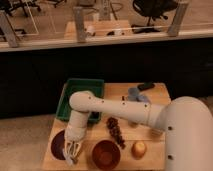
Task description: Wipe purple bowl with towel
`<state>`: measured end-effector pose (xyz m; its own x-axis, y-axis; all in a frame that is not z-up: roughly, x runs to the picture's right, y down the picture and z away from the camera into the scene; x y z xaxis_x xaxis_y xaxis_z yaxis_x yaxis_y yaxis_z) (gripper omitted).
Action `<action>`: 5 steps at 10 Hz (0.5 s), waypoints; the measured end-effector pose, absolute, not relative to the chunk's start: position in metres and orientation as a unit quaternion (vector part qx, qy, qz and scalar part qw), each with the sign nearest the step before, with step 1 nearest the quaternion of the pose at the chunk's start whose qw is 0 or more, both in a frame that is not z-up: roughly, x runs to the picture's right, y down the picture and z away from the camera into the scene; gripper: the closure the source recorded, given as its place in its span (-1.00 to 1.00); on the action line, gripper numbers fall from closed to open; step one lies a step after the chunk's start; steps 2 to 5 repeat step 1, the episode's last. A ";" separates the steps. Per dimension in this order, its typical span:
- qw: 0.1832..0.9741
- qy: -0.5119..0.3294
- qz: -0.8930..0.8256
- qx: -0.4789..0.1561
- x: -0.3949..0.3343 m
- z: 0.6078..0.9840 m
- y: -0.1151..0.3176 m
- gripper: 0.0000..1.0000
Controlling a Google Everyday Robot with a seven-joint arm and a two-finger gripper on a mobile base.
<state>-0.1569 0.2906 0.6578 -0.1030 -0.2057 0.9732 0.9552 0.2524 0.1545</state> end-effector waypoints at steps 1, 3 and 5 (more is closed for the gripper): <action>0.580 -0.539 -0.504 -0.346 -0.154 0.664 0.288 1.00; 0.580 -0.539 -0.504 -0.346 -0.154 0.664 0.288 1.00; 0.580 -0.539 -0.504 -0.346 -0.154 0.664 0.288 1.00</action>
